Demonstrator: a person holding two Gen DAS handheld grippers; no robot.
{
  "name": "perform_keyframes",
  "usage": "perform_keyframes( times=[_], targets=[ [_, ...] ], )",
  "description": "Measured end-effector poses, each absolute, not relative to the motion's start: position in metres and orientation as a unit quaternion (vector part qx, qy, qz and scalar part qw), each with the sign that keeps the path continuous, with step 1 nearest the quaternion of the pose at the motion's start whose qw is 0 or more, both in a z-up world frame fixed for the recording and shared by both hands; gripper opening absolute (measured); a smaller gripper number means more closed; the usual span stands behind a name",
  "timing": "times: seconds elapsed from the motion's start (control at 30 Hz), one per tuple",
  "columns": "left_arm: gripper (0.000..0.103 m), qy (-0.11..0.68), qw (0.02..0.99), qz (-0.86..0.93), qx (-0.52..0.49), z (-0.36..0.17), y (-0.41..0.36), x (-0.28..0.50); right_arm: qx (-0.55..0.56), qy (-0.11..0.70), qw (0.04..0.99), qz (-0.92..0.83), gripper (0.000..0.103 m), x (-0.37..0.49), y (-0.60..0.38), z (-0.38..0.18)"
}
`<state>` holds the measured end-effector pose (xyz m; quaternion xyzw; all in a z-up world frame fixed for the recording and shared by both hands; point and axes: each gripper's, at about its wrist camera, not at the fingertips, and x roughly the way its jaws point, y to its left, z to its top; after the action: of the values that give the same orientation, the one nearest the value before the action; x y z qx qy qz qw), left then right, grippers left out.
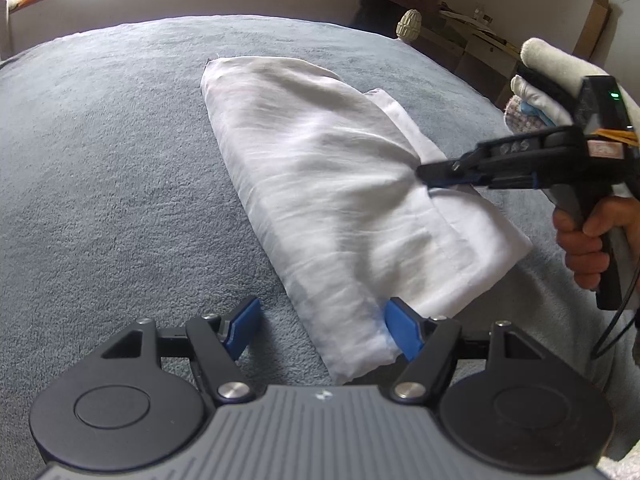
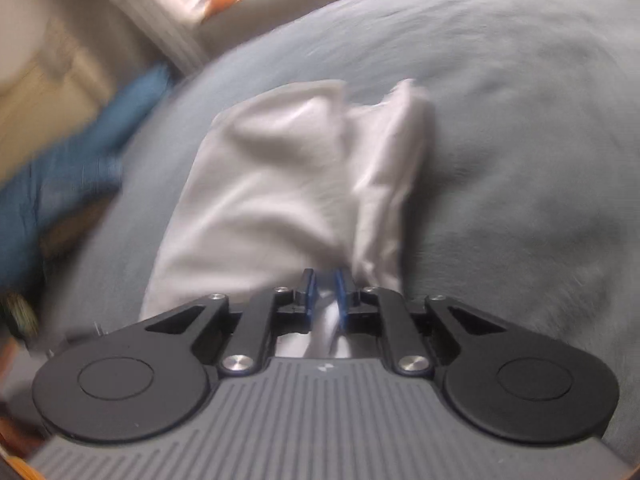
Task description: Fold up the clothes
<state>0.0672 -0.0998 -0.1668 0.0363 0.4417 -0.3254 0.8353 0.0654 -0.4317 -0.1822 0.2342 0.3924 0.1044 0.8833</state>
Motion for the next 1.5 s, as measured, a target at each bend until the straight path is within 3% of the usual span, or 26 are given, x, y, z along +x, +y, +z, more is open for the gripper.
perform_keyframes(
  times=[0.2,0.37,0.47,0.63,0.9,1.1,1.33,1.5],
  targets=[
    [0.074,0.445,0.834,-0.326,0.032,-0.164,-0.098,0.062,0.239,0.352,0.89,0.164,0.011,0.073,-0.409,-0.166],
    [0.075,0.445,0.832,-0.329,0.027,-0.159,-0.099,0.057,0.28,0.365,0.881,0.106,0.009,0.092,-0.425,-0.189],
    [0.075,0.443,0.832,-0.332,0.038,-0.151,-0.099,0.062,0.343,0.321,0.878,0.09,0.013,0.082,-0.448,-0.179],
    [0.076,0.422,0.837,-0.337,0.089,-0.127,-0.1,0.072,0.348,0.284,0.893,0.025,0.022,0.073,-0.474,-0.169],
    [0.075,0.456,0.815,-0.322,0.157,-0.121,-0.149,0.101,0.2,0.288,0.935,0.054,0.018,0.079,-0.422,-0.184],
    [0.075,0.495,0.806,-0.285,0.152,-0.136,-0.167,0.118,0.116,0.268,0.954,0.074,0.018,0.076,-0.395,-0.183],
    [0.075,0.499,0.803,-0.281,0.165,-0.139,-0.172,0.112,0.269,0.278,0.922,0.012,0.02,0.078,-0.463,-0.206],
    [0.075,0.497,0.804,-0.286,0.155,-0.137,-0.164,0.11,0.347,0.24,0.907,-0.003,0.02,0.067,-0.5,-0.209]
  ],
)
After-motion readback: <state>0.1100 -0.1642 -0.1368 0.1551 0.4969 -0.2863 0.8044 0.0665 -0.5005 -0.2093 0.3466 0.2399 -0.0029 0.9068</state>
